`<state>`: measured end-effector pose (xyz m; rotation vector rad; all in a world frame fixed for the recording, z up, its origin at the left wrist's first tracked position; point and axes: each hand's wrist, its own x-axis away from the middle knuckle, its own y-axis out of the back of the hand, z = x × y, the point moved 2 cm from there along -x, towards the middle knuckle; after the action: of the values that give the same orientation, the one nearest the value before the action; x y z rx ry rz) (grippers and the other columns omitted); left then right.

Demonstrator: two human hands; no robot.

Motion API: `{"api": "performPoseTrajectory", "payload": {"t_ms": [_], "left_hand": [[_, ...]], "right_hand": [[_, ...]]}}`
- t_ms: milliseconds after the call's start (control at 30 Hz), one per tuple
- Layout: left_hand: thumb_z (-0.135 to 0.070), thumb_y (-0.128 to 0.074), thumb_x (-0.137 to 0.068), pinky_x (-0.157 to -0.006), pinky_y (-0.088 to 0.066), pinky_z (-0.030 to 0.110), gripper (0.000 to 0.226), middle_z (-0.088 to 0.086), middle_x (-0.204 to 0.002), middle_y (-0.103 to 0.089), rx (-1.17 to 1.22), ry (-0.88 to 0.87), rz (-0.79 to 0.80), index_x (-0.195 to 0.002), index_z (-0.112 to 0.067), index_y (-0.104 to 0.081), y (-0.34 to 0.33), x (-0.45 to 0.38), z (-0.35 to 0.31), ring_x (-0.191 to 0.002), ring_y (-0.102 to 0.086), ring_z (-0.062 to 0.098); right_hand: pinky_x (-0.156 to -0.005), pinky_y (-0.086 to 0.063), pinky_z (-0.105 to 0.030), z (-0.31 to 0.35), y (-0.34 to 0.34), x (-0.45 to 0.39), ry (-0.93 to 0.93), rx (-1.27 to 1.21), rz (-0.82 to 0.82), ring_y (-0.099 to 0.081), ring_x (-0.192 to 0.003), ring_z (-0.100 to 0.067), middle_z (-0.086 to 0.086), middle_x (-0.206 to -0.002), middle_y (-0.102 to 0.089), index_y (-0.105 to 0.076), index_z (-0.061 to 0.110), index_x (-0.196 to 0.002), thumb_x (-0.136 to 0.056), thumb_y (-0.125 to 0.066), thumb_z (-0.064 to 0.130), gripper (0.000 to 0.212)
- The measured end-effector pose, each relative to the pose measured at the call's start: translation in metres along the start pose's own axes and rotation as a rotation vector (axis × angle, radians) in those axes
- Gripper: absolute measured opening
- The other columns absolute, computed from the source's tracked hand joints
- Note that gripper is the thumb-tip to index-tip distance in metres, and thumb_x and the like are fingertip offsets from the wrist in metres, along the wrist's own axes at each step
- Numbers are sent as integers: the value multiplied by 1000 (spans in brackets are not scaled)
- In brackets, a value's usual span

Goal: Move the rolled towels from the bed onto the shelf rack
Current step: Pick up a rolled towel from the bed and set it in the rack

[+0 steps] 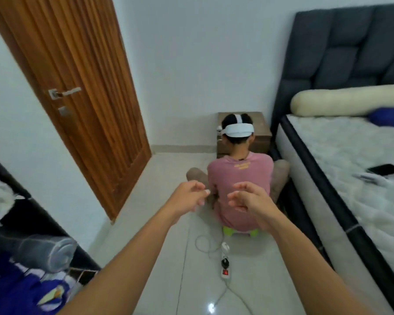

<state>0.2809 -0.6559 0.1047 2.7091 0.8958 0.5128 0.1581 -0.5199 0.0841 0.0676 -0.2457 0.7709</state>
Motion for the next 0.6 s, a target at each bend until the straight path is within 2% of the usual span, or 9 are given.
{"api": "performPoseTrajectory", "payload": {"t_ms": [67,133,233,333,400,467,600], "left_hand": [[-18,-60,-92,-57,-38,23,3,1,-84,-61,-25,18,138,-91,-18,-57,-51,9,9,-68,-56,12],[-20,-60,-92,-57,-39,24,7,0,-83,-62,-100,38,265,-85,-20,-57,-105,16,21,-67,-57,12],[-20,-60,-91,-52,-37,22,4,7,-85,-59,-240,39,418,-90,-16,-58,-181,27,33,-64,-54,12],[-14,-57,-92,-43,-33,16,7,0,-77,-55,-322,39,565,-97,-13,-53,-253,34,33,-57,-51,9],[-14,-57,-92,-44,-32,17,7,-1,-75,-54,-362,53,642,-89,-16,-52,-294,32,27,-56,-51,9],[-15,-58,-92,-46,-31,19,14,1,-78,-54,-406,50,719,-81,-20,-50,-345,23,18,-56,-52,9],[-21,-59,-91,-48,-35,20,6,3,-85,-57,-470,-1,802,-89,-18,-54,-448,-7,-12,-60,-54,11]], "right_hand": [[-53,-47,-20,-26,50,28,-60,-2,-131,-59,-59,-15,-5,-78,-66,-55,10,-105,-93,-47,-2,18],[-58,-47,-22,-56,104,55,-106,-56,-272,-60,-63,-16,-5,-80,-66,-55,9,-107,-92,-50,0,18],[-64,-47,-25,-99,175,101,-197,-179,-486,-61,-65,-15,-5,-82,-65,-54,11,-105,-91,-54,2,16],[-59,-45,-25,-134,233,137,-252,-287,-681,-59,-63,-15,-6,-81,-63,-53,12,-101,-91,-54,2,14],[-57,-42,-25,-148,263,153,-284,-340,-757,-57,-62,-16,-6,-78,-62,-52,13,-95,-92,-52,1,12],[-57,-41,-26,-161,303,163,-295,-373,-825,-56,-62,-17,-6,-80,-61,-52,12,-98,-92,-51,2,12],[-56,-38,-25,-175,400,163,-321,-388,-925,-52,-62,-15,-5,-77,-57,-53,14,-98,-92,-51,3,12]]}}
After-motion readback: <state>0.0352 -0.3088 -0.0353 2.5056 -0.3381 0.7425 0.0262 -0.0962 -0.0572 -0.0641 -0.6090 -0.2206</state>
